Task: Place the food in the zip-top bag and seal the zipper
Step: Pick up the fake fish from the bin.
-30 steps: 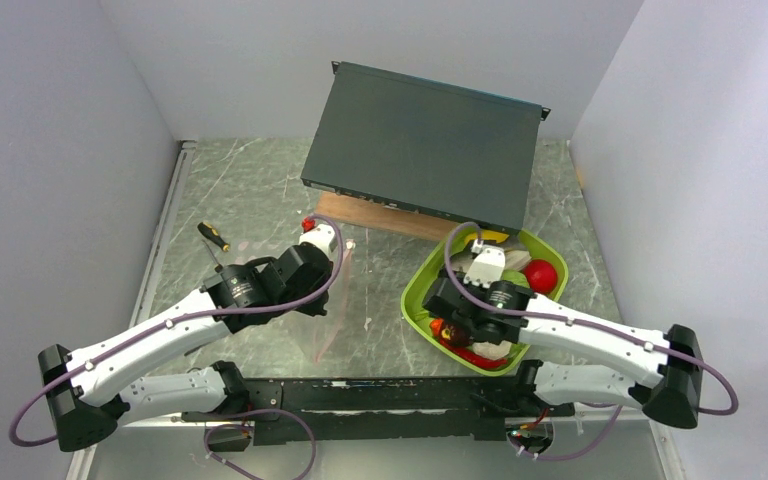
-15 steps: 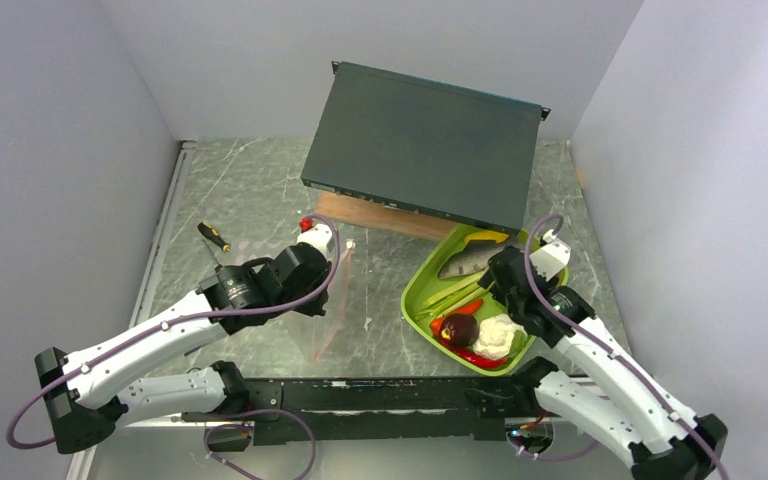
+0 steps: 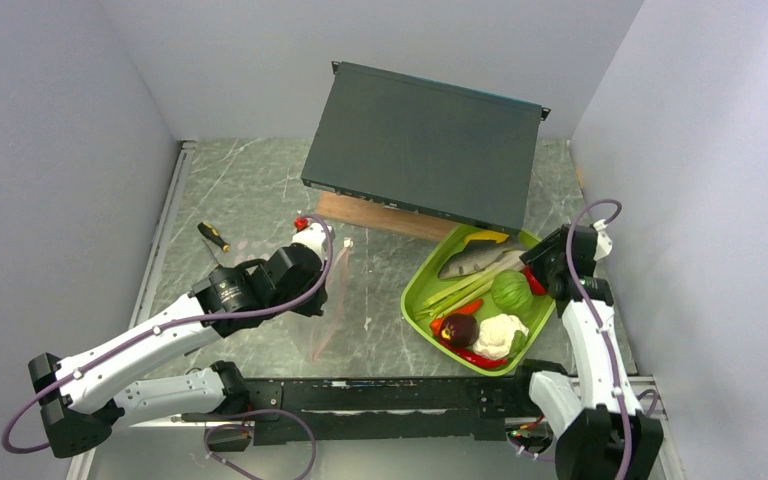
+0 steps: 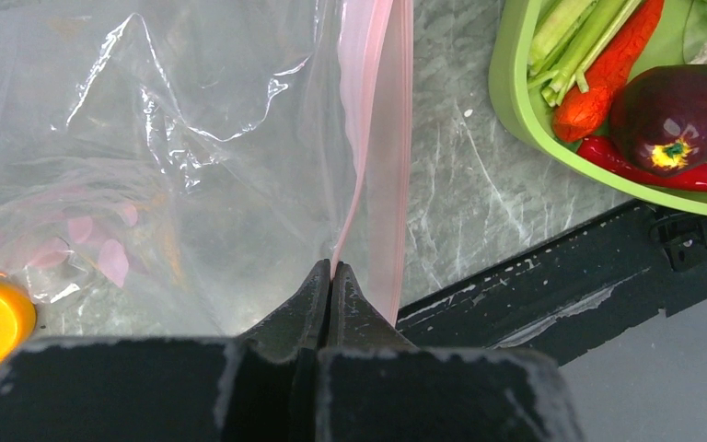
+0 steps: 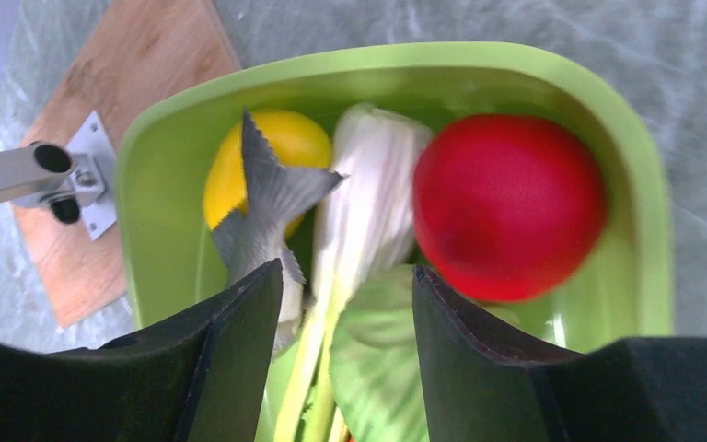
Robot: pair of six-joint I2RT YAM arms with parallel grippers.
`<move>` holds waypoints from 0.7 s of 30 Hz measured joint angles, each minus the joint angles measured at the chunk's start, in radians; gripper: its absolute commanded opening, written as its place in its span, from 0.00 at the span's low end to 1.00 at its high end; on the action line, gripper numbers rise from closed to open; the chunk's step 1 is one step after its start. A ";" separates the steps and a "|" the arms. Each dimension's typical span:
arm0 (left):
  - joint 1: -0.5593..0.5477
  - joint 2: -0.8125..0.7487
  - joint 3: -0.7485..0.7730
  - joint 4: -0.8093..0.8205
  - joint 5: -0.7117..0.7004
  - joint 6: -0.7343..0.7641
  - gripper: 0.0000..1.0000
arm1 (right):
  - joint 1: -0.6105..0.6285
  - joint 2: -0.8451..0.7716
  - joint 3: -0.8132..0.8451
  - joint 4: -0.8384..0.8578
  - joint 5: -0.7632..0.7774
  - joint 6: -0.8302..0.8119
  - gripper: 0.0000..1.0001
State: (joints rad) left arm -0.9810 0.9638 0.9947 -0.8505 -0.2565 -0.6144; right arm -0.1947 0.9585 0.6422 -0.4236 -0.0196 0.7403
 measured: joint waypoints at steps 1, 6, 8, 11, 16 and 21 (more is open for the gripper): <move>0.000 0.000 0.000 0.000 0.007 0.000 0.00 | -0.005 0.032 0.000 0.032 -0.035 0.000 0.60; 0.000 0.000 0.000 0.000 0.030 -0.008 0.00 | -0.007 0.144 -0.005 0.178 -0.162 0.004 0.61; 0.000 -0.001 0.000 0.000 0.034 -0.012 0.00 | -0.007 0.168 -0.016 0.231 -0.195 0.004 0.60; 0.000 -0.014 0.000 0.000 0.041 -0.026 0.00 | -0.007 0.192 -0.054 0.316 -0.240 0.008 0.57; 0.001 -0.041 0.000 0.001 0.051 -0.043 0.00 | -0.007 0.227 -0.097 0.398 -0.282 0.012 0.53; 0.001 -0.036 0.000 0.002 0.058 -0.057 0.00 | -0.008 0.240 -0.127 0.477 -0.306 0.009 0.38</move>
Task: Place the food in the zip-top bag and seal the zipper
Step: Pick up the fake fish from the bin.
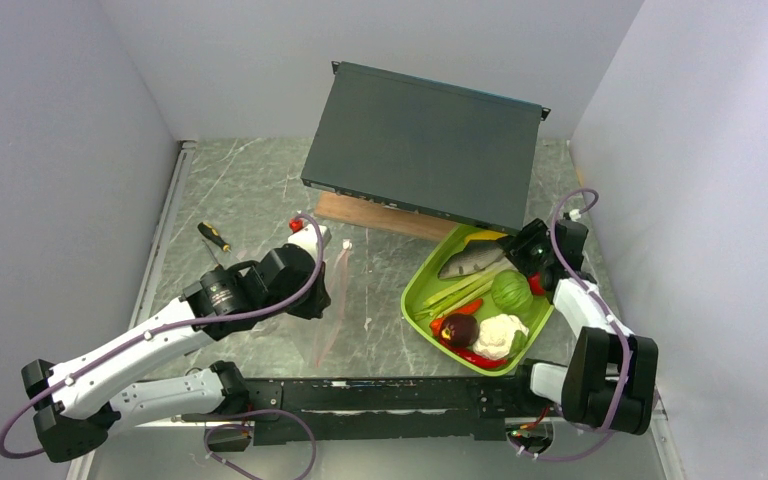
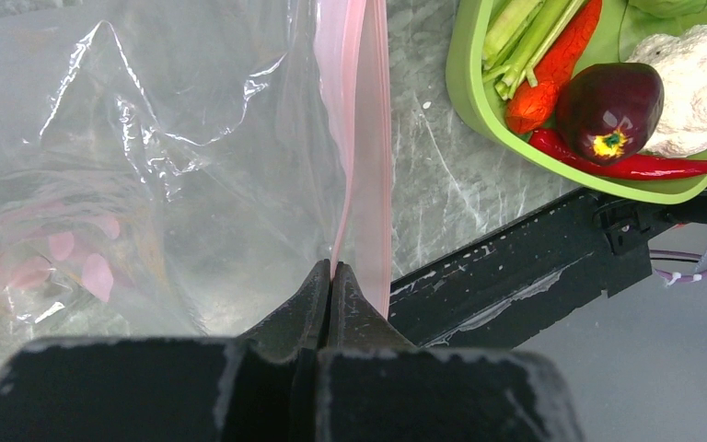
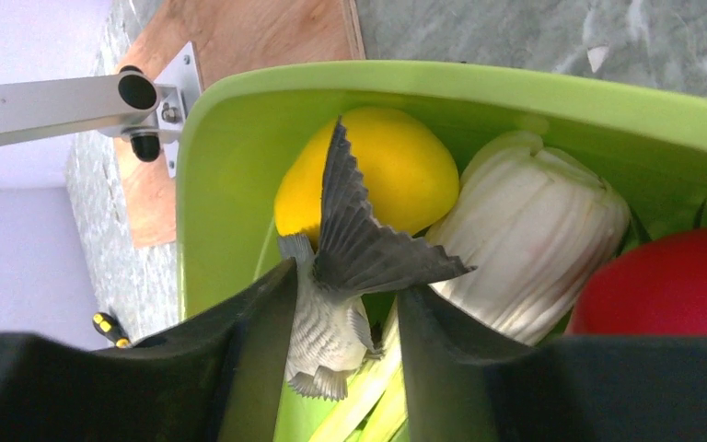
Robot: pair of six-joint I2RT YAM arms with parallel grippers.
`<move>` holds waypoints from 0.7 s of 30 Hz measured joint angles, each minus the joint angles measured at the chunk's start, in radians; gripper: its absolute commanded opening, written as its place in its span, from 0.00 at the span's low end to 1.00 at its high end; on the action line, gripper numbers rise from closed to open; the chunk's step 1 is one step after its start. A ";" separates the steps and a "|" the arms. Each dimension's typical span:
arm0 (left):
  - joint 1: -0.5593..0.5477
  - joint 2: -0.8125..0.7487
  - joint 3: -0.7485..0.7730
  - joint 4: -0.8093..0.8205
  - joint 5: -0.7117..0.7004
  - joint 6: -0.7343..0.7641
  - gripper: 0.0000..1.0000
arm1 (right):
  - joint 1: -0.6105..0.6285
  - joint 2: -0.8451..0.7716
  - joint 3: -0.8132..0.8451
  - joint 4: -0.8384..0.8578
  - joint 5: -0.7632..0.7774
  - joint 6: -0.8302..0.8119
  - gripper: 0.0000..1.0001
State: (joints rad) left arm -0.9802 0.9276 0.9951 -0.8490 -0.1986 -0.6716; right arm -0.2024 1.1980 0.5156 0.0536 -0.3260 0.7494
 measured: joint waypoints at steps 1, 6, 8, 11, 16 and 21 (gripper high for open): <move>0.000 0.000 0.000 0.000 0.000 -0.002 0.00 | 0.000 0.004 -0.002 0.009 -0.004 -0.002 0.36; 0.000 -0.001 0.000 0.000 0.000 -0.005 0.00 | 0.000 0.042 -0.005 0.061 -0.036 -0.009 0.09; 0.000 -0.001 0.000 0.002 0.000 -0.007 0.00 | 0.000 0.059 -0.002 0.061 -0.047 -0.014 0.01; 0.000 -0.001 0.000 0.004 0.000 -0.012 0.00 | 0.000 0.060 0.005 0.055 -0.051 -0.021 0.00; 0.000 -0.003 0.000 0.007 -0.008 -0.034 0.00 | 0.000 0.000 0.012 -0.018 -0.042 -0.035 0.00; 0.000 -0.011 0.001 0.006 -0.025 -0.075 0.00 | 0.001 -0.167 0.058 -0.227 0.060 -0.043 0.00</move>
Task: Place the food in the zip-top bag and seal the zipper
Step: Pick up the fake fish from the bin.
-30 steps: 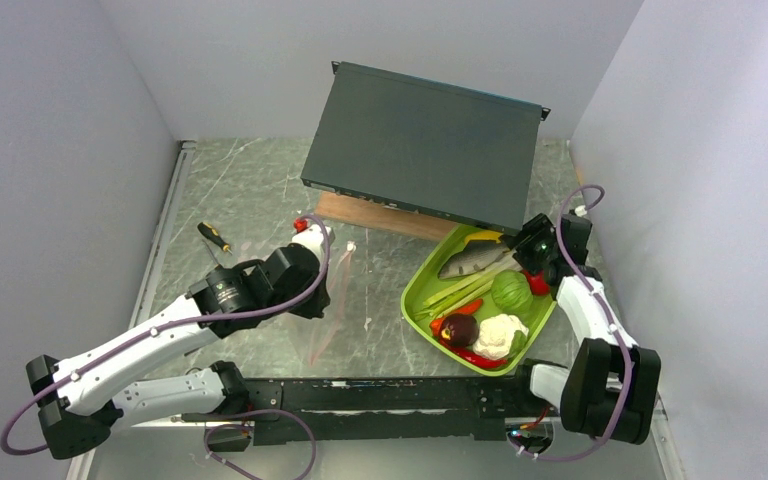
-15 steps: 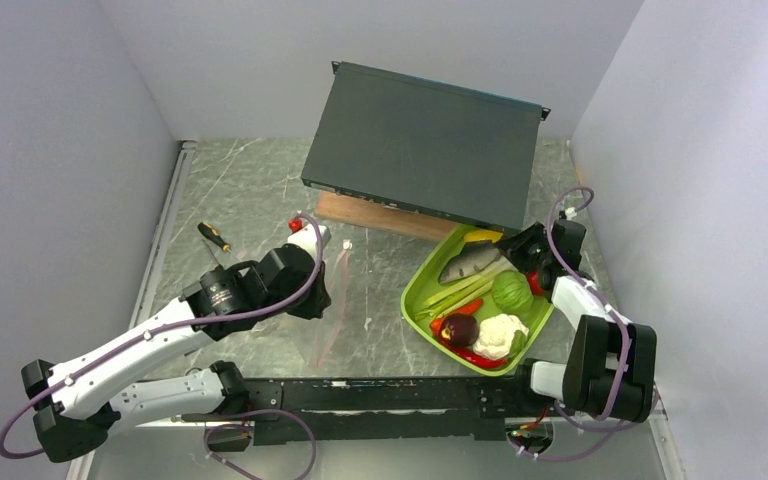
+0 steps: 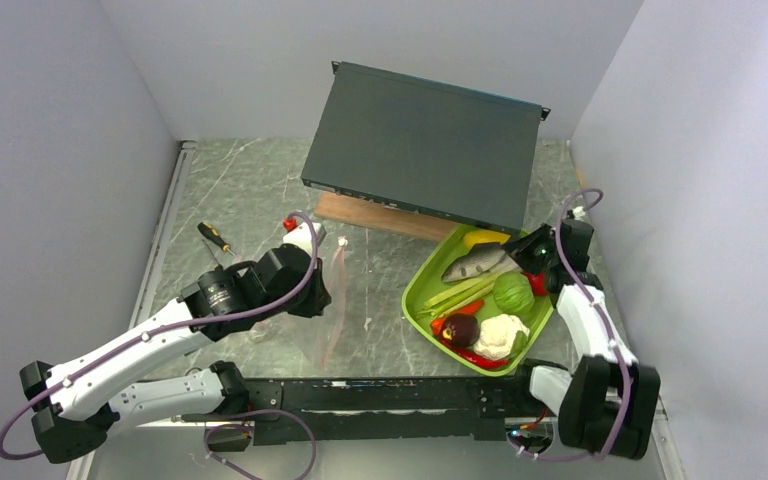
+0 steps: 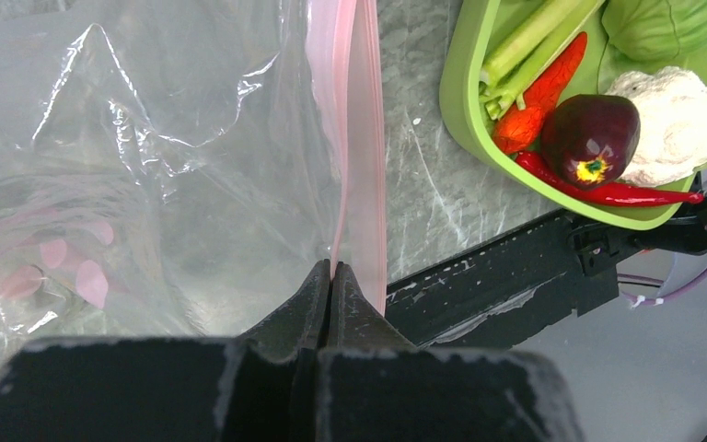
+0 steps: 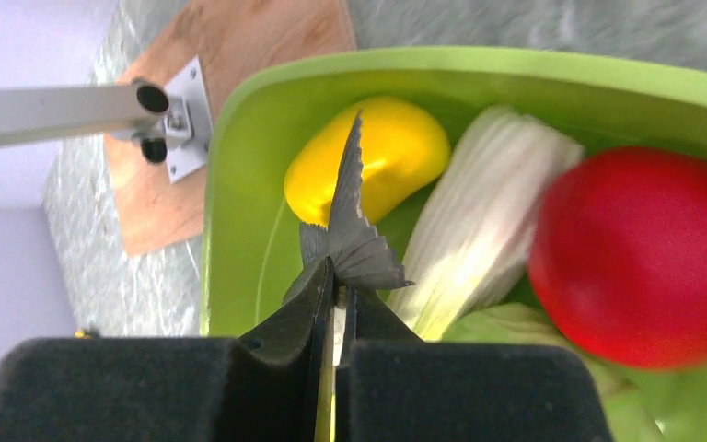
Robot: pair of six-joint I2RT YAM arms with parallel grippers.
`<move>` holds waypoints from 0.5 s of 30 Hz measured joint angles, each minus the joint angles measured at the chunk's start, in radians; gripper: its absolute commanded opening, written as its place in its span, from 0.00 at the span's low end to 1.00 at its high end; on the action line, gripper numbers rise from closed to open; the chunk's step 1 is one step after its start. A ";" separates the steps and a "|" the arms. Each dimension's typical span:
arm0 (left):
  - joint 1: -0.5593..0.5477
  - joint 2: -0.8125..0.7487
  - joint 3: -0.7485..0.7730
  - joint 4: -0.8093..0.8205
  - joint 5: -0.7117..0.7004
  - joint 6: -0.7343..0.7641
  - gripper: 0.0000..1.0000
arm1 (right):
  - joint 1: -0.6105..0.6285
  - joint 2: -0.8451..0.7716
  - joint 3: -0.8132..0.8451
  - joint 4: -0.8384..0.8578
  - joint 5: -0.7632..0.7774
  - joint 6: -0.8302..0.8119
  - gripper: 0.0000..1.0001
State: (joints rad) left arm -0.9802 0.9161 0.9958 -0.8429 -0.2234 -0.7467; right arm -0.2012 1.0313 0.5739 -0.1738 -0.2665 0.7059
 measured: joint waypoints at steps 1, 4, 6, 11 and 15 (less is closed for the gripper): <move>0.000 -0.001 0.002 -0.001 -0.002 -0.007 0.00 | 0.000 -0.034 0.013 -0.042 0.031 0.000 0.00; 0.000 -0.003 0.011 -0.007 -0.008 -0.031 0.00 | 0.000 -0.148 0.063 -0.180 0.135 0.003 0.00; 0.000 -0.003 0.021 -0.014 -0.014 -0.047 0.00 | 0.000 -0.217 0.092 -0.253 0.182 0.002 0.00; 0.000 -0.003 0.037 -0.020 -0.036 -0.082 0.00 | 0.006 -0.385 0.154 -0.397 0.230 -0.012 0.00; 0.002 -0.003 0.037 -0.021 -0.036 -0.106 0.00 | 0.008 -0.445 0.255 -0.468 0.220 -0.044 0.00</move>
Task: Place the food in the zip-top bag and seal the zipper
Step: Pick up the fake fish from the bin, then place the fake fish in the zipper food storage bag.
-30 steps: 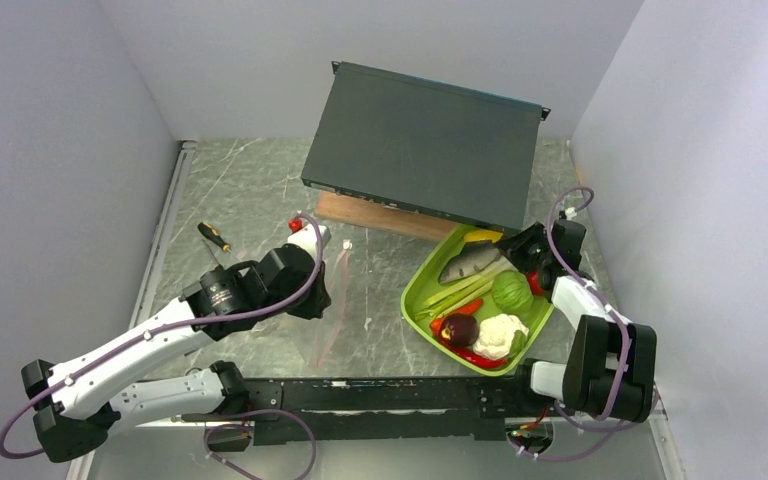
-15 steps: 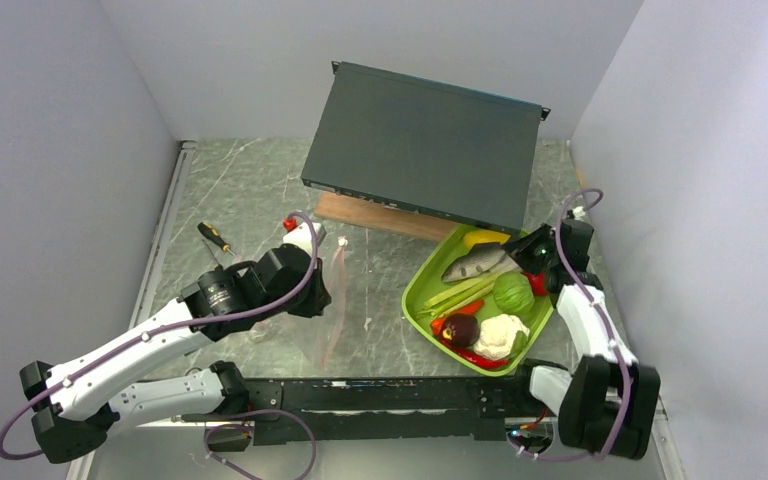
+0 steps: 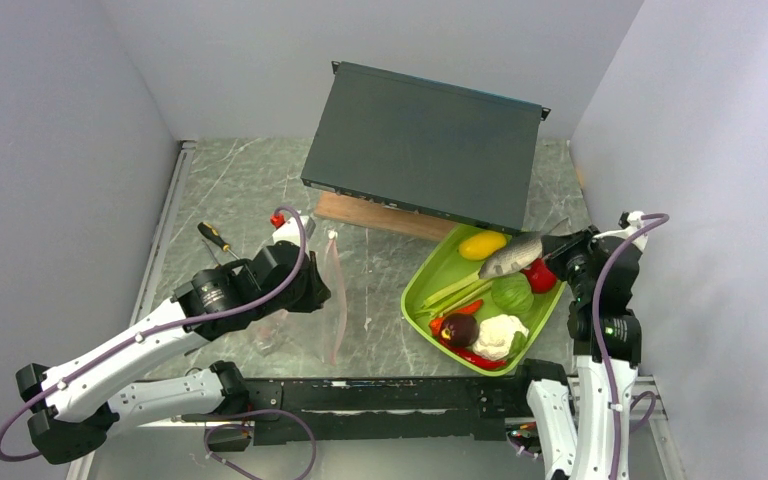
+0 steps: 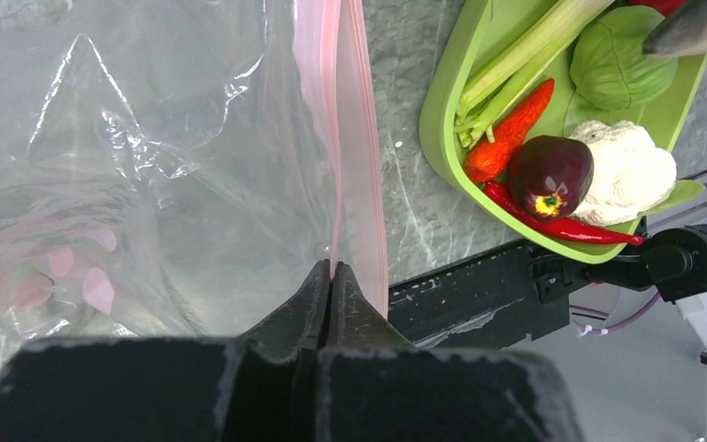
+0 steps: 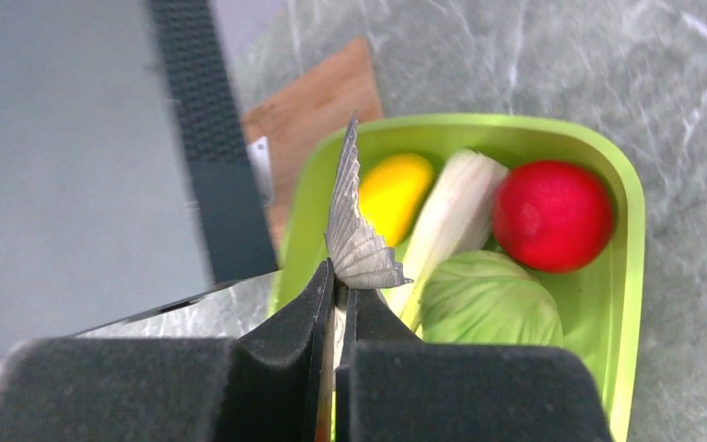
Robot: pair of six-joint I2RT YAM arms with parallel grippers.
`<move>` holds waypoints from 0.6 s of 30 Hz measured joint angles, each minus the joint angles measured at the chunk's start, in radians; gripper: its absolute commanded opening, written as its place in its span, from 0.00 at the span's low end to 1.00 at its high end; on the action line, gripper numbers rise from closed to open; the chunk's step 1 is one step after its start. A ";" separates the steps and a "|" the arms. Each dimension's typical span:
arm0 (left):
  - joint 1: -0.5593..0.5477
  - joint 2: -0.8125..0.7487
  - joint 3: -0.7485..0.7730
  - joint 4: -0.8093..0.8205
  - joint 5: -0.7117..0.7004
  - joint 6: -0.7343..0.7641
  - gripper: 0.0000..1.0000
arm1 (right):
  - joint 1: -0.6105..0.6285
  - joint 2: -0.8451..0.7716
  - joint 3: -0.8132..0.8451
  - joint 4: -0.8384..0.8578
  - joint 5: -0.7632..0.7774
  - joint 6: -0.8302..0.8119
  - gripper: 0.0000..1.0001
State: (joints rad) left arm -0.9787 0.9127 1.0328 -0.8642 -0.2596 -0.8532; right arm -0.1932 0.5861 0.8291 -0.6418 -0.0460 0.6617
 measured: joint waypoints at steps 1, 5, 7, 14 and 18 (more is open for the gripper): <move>0.000 0.000 0.000 0.000 0.000 -0.007 0.00 | 0.001 -0.007 0.023 -0.004 -0.014 -0.008 0.00; 0.000 -0.003 0.000 0.000 0.000 -0.031 0.00 | 0.022 -0.026 0.058 -0.016 -0.086 -0.042 0.00; 0.000 -0.007 0.000 0.002 -0.001 -0.042 0.00 | 0.039 -0.026 0.058 -0.024 -0.146 -0.063 0.00; 0.001 -0.014 0.000 0.006 -0.020 -0.072 0.00 | 0.173 -0.020 0.081 -0.092 -0.354 -0.122 0.00; 0.002 -0.014 0.000 0.006 -0.027 -0.094 0.00 | 0.258 -0.023 0.089 -0.077 -0.477 -0.146 0.00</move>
State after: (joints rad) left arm -0.9764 0.8989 1.0328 -0.8577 -0.2871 -0.9470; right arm 0.0650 0.5629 0.9176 -0.7189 -0.5228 0.5156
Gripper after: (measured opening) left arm 0.012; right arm 0.029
